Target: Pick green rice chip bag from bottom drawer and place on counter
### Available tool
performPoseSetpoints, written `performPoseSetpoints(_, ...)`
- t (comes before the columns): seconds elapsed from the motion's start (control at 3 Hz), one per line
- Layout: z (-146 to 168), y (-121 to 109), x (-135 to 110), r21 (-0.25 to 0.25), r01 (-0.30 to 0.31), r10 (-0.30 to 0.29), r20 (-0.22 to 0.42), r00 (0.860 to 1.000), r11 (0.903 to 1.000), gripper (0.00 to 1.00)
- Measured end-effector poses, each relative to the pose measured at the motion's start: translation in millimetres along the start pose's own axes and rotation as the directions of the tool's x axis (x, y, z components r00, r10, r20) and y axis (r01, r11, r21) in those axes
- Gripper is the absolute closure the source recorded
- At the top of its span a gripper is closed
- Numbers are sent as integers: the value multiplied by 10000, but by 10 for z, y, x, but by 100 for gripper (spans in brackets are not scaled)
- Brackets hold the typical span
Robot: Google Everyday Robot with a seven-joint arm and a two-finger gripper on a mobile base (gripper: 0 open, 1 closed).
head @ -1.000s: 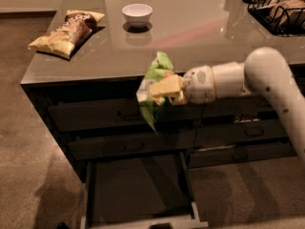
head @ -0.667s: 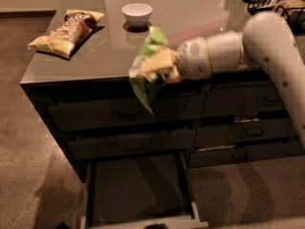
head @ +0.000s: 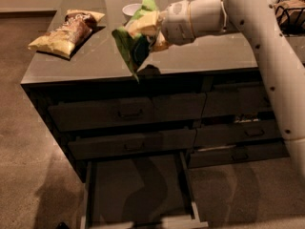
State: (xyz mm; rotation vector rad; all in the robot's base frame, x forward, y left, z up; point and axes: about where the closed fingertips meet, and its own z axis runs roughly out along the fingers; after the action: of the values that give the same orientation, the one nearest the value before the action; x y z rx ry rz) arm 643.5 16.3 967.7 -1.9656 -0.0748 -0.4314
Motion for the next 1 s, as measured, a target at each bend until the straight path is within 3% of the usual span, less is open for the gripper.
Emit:
performPoseSetpoints(0.33,136,97,441,194,-1311,1322,-768,9882,9912,98)
performPoseSetpoints(0.67,212,210,627,88,-1753,1749,-1300,9760,9845,76)
performPoseSetpoints(1.0,286,471,742,-120,-2506,2455,-1609,9559,9680,53)
